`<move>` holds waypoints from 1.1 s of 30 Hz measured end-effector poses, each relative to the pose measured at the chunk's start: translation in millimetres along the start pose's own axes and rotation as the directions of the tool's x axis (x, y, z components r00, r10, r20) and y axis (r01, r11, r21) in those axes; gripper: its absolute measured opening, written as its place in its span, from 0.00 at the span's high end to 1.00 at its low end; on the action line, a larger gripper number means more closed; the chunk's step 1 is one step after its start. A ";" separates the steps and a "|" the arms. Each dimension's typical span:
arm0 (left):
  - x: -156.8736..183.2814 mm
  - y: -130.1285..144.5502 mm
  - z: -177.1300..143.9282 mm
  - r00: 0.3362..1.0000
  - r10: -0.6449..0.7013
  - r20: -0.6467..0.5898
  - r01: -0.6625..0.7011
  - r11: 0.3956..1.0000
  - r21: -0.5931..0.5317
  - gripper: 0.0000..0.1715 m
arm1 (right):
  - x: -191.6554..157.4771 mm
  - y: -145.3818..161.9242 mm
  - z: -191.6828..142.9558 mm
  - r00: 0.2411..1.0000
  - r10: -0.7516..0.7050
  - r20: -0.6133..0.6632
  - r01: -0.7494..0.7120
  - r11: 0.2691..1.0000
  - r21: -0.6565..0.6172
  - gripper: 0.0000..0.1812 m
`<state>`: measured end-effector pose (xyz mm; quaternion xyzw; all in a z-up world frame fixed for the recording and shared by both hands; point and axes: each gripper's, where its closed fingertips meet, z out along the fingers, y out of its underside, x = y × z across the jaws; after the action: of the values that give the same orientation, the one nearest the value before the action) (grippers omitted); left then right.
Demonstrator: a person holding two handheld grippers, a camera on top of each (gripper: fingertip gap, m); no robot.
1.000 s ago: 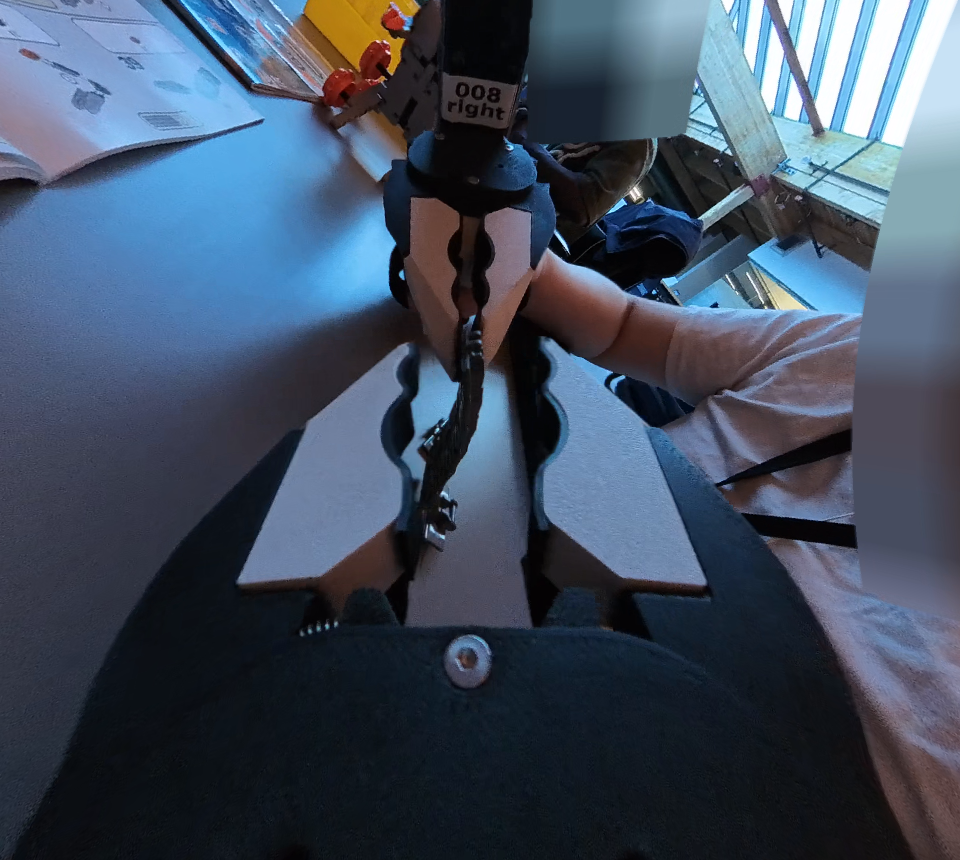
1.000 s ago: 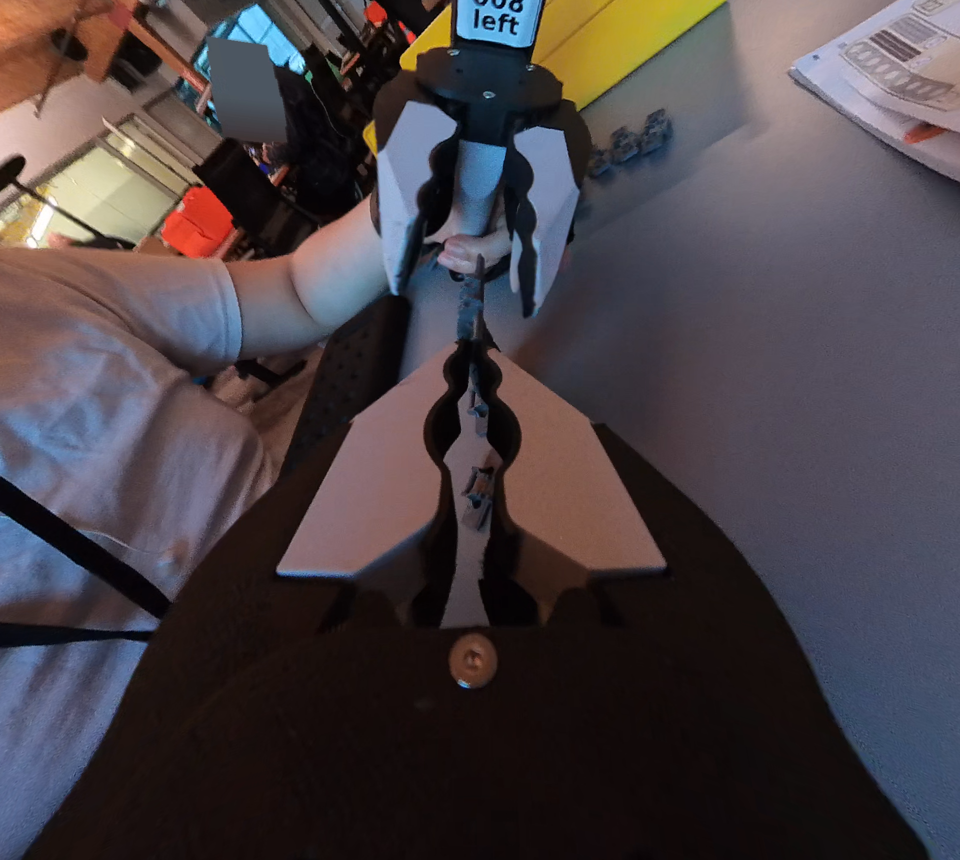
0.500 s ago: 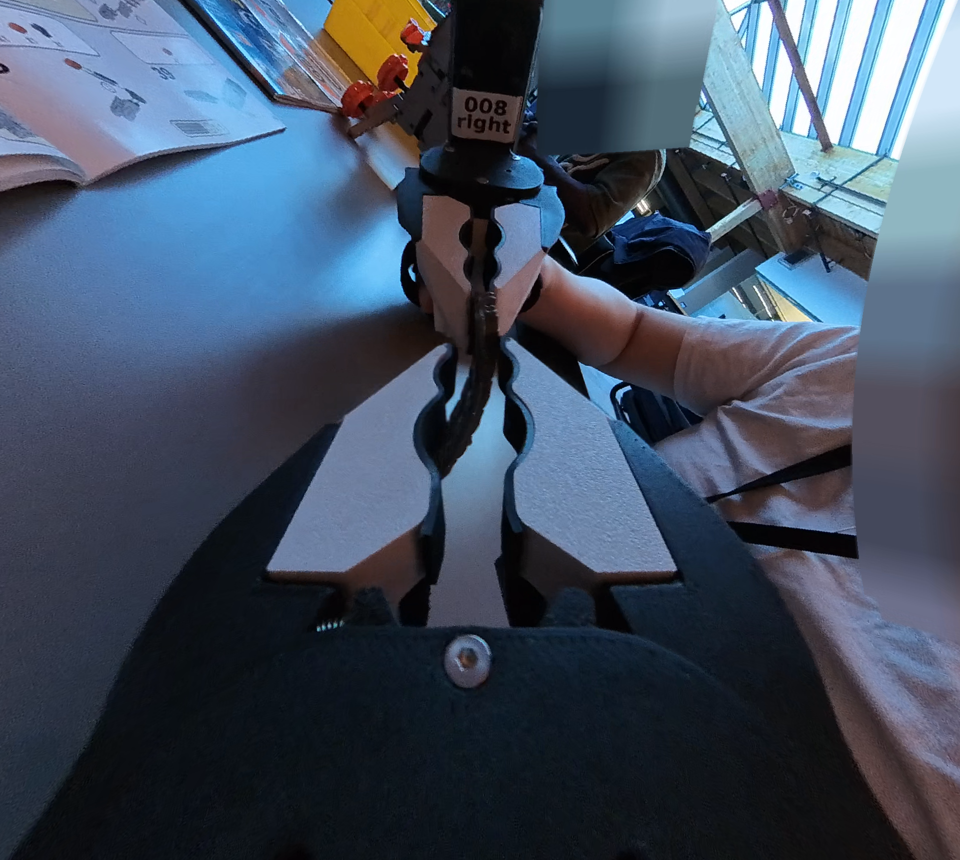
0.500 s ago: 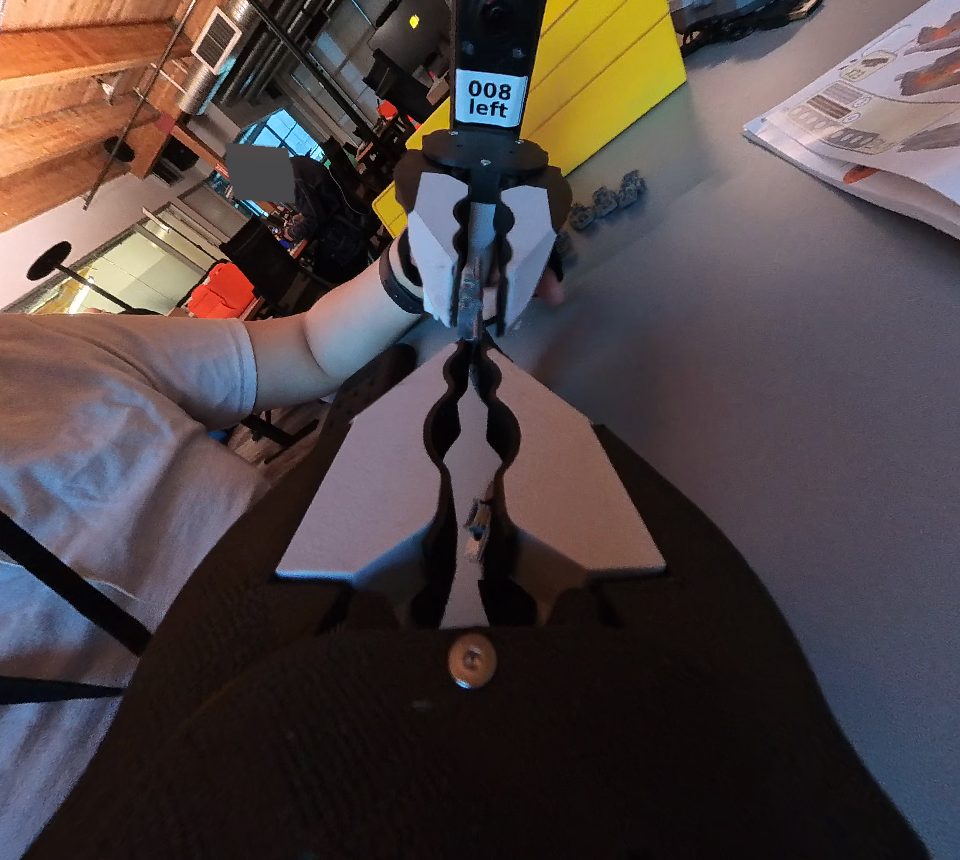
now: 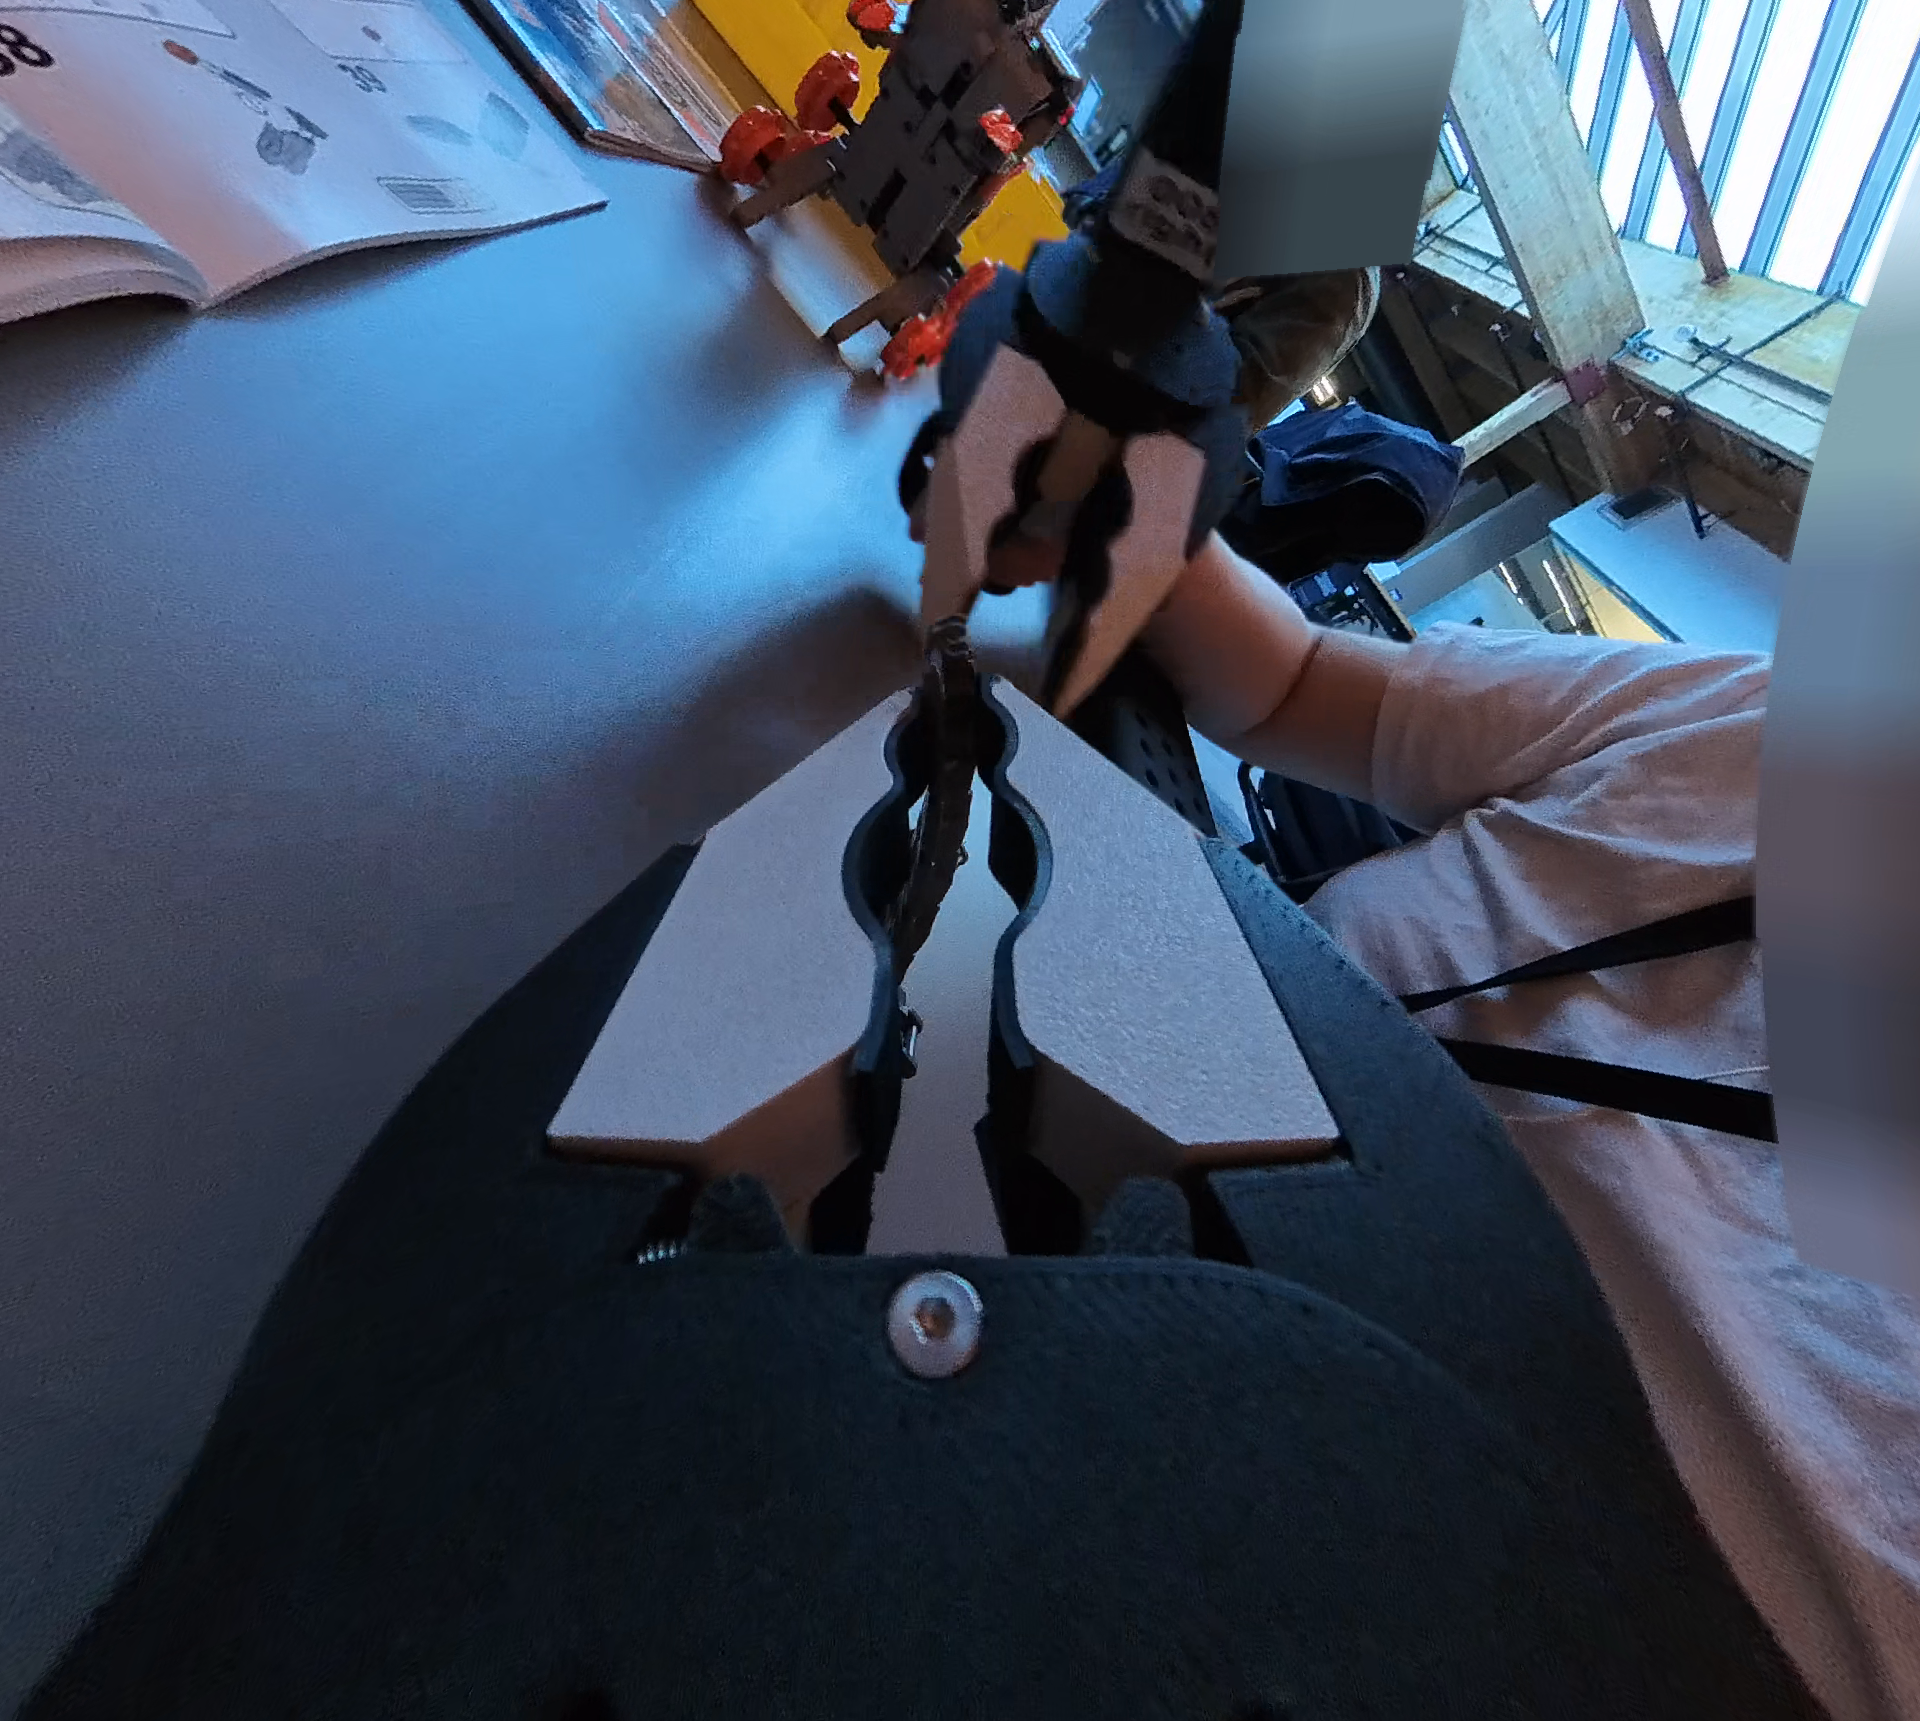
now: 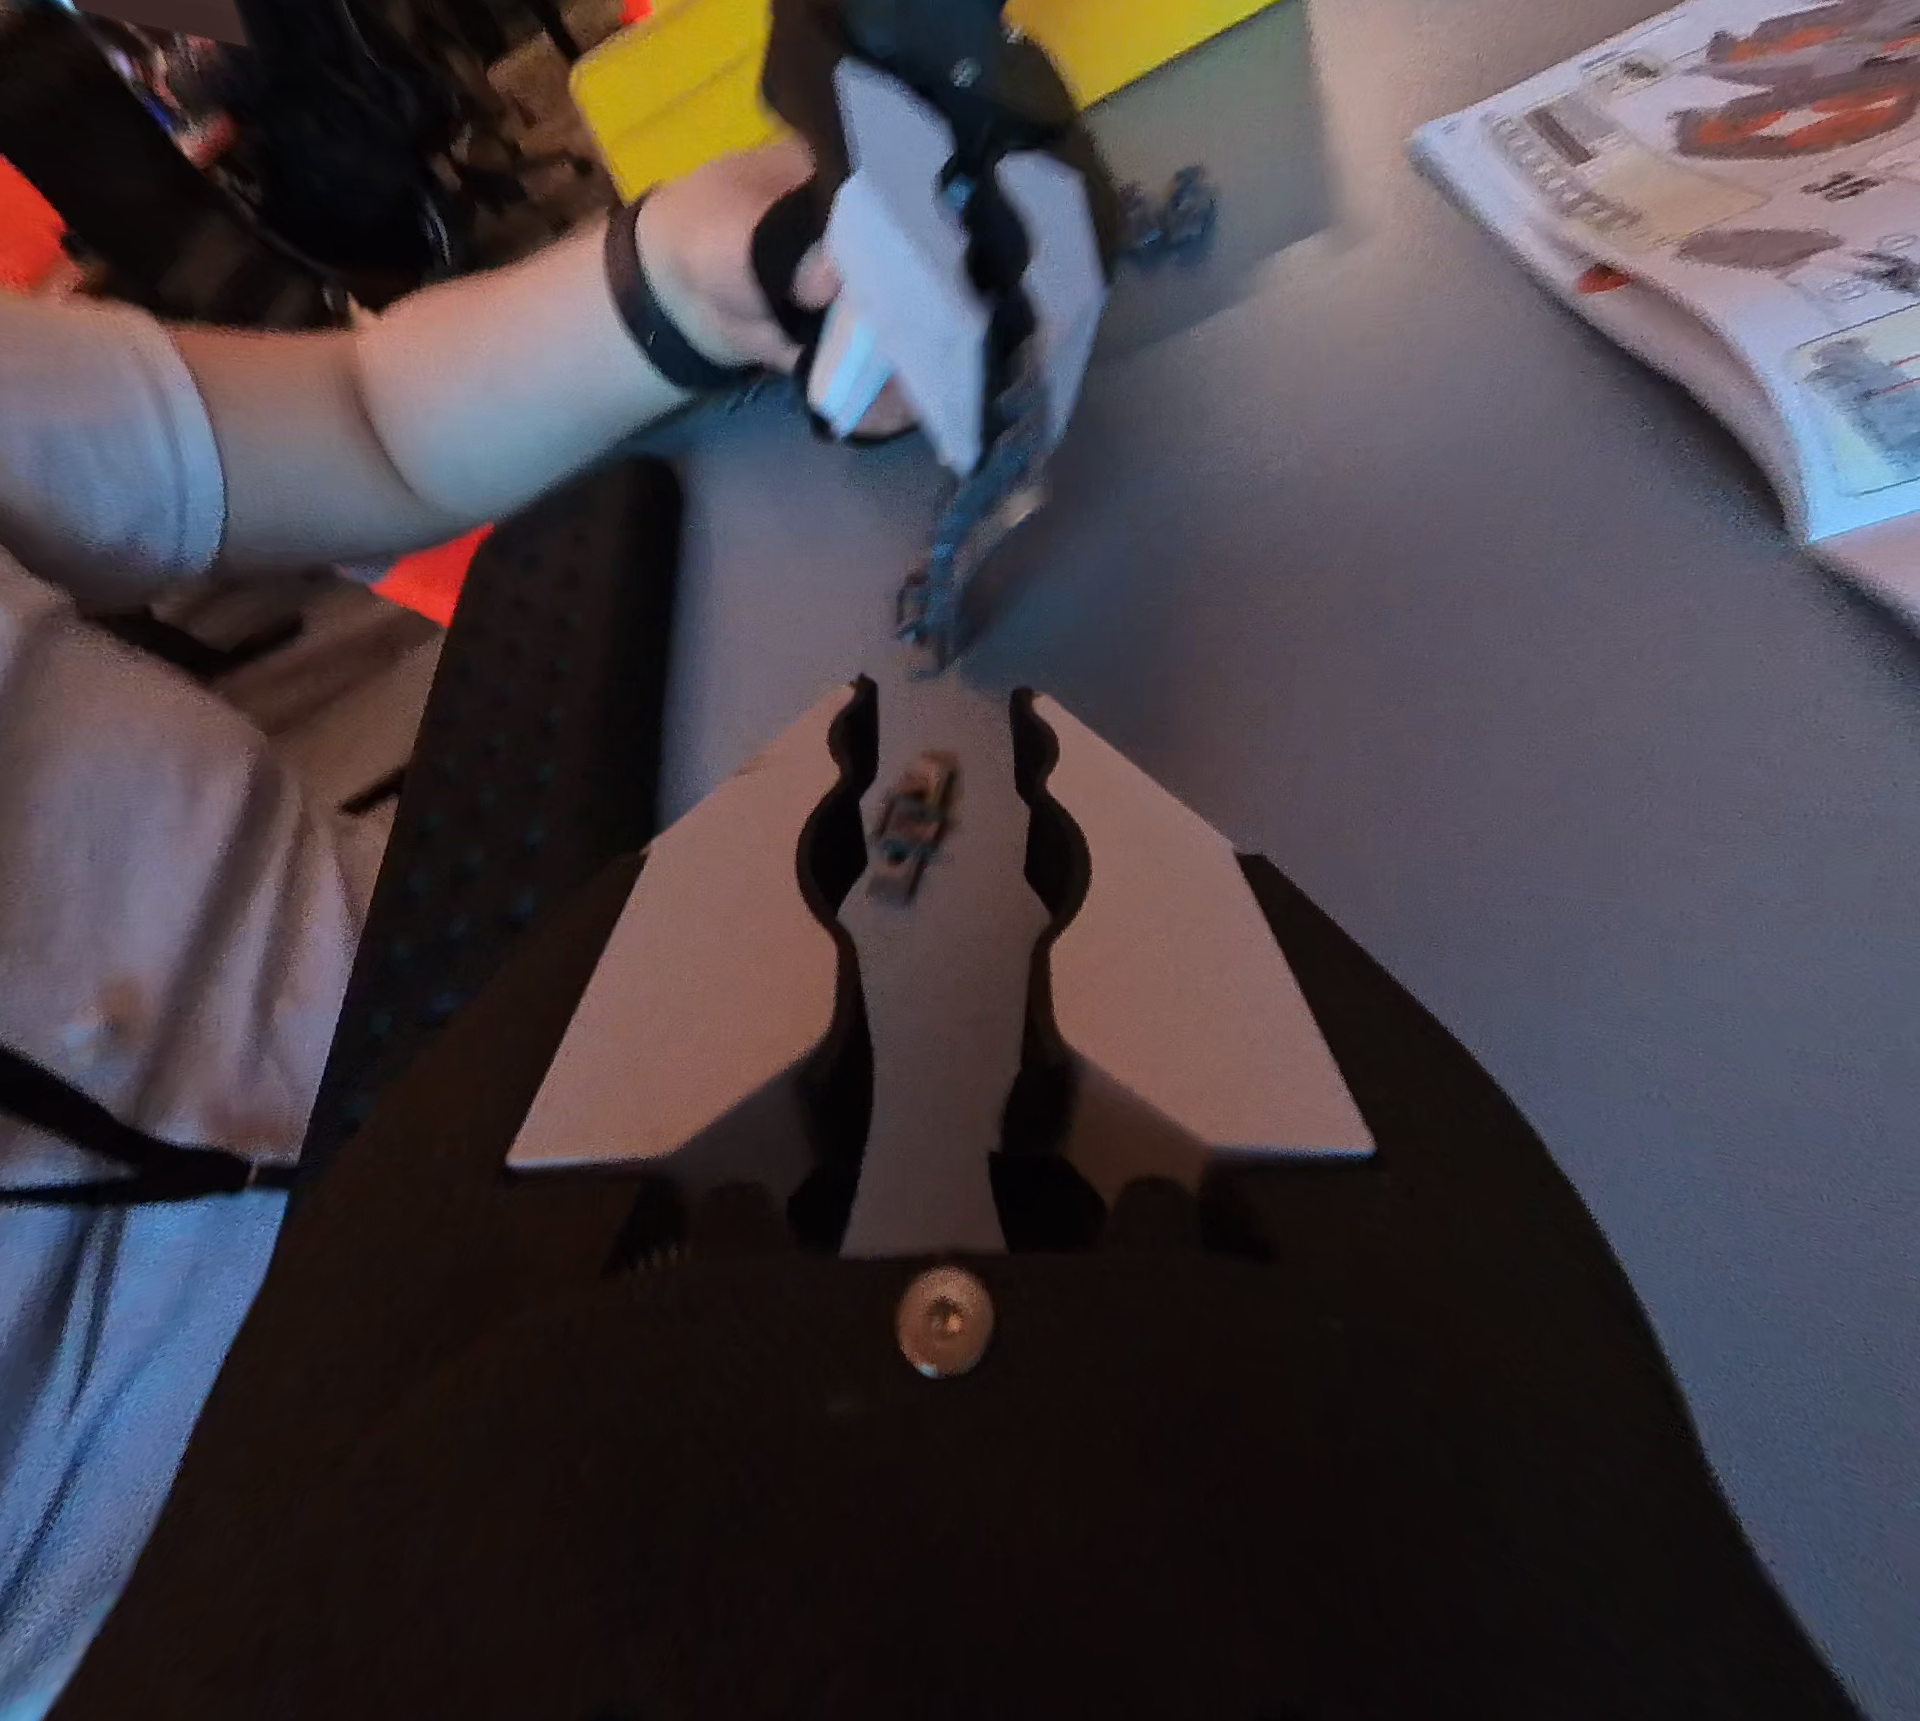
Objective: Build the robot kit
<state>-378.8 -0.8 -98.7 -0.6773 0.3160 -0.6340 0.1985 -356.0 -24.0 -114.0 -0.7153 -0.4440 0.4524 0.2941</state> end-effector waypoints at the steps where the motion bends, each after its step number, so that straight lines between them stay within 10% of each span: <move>1: 0.4 0.3 0.1 1.000 0.000 -0.002 0.000 1.000 -0.002 0.97 | -7.3 9.9 1.3 0.999 -0.032 -0.006 0.032 0.999 -0.031 0.87; 8: 5.3 6.7 4.8 1.000 0.001 -0.020 -0.002 0.999 -0.039 0.97 | -1.0 46.6 12.6 0.882 -0.471 0.009 0.455 0.847 -0.276 0.87; 14: 4.8 5.2 2.2 1.000 0.005 -0.012 -0.005 0.999 -0.037 0.97 | -25.5 61.6 16.5 0.963 -0.221 0.152 0.260 0.909 -0.327 1.00; 23: 3.0 7.3 2.1 1.000 -0.015 -0.014 0.015 0.999 -0.047 0.97 | -25.3 43.6 14.1 0.896 -0.441 0.053 0.443 0.879 -0.179 0.85; 33: 1.2 9.9 3.5 0.999 -0.032 -0.017 0.031 0.998 -0.060 0.97 | -17.0 50.2 27.0 0.890 -0.452 0.059 0.452 0.859 -0.239 0.92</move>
<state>-377.2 -9.2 -104.8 -0.6823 0.3257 -0.6333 0.1654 -365.4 -60.6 -160.0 -0.6219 -0.6522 0.3123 0.3006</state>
